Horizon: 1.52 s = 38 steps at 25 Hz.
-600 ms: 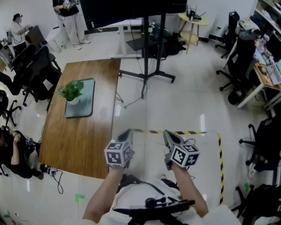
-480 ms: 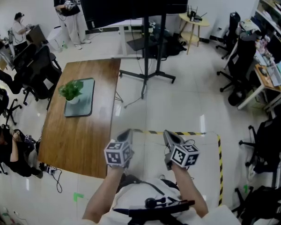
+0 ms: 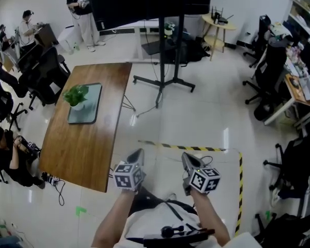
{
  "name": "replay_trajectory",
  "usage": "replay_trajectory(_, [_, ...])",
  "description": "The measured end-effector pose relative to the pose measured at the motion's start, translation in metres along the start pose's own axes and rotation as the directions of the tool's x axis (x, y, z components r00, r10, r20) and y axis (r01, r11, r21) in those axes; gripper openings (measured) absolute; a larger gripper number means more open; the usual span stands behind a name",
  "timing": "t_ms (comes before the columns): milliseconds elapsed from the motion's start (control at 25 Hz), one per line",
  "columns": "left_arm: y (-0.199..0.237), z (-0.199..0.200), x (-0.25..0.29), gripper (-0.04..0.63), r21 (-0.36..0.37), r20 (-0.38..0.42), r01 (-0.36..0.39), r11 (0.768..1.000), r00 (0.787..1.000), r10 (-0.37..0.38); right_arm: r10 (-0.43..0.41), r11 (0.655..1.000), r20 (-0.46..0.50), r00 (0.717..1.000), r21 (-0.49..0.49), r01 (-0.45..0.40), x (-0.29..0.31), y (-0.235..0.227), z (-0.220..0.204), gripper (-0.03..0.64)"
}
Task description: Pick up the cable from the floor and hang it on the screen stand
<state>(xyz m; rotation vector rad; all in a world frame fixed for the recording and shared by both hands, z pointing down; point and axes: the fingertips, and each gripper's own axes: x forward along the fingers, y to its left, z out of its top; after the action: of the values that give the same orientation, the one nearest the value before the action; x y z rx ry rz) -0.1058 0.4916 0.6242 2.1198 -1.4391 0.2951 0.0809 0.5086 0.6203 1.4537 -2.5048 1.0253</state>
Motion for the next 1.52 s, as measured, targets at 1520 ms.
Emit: replay_trajectory(1520, [0.102, 0.182, 0.271, 0.0, 0.043, -0.038, 0.058, 0.997, 0.998, -0.056, -0.006, 0.996, -0.003, 1.0, -0.093, 0.006, 0.286, -0.078, 0.211, 0.003])
